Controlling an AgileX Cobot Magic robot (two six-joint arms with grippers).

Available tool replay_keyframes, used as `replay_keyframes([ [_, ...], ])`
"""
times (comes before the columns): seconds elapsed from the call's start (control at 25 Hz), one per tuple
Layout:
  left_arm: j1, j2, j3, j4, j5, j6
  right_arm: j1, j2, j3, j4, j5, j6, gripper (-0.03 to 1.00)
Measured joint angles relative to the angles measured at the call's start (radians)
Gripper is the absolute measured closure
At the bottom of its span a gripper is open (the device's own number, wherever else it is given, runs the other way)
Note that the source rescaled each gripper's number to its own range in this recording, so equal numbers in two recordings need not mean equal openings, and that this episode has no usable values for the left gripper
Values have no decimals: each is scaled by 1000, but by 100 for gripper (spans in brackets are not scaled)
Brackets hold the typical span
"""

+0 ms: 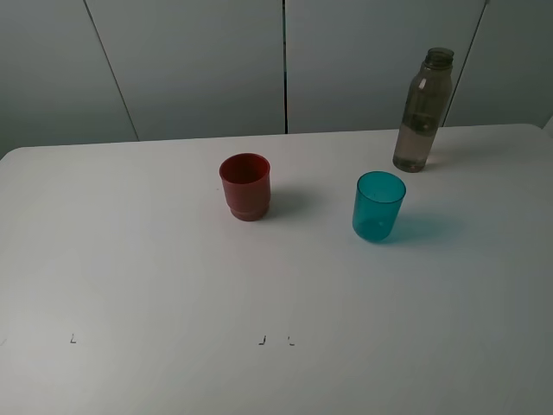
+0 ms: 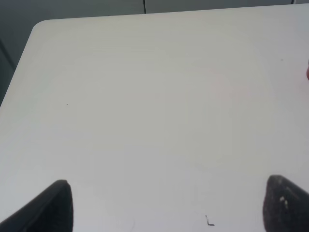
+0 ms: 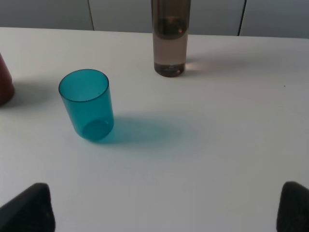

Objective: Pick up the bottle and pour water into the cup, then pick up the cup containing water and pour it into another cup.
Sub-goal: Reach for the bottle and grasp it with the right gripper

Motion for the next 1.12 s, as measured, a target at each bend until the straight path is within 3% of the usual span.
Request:
replay_keyframes([
  [1.12, 0, 0, 0, 0, 0, 0, 0, 0, 0, 0, 0, 0, -3],
])
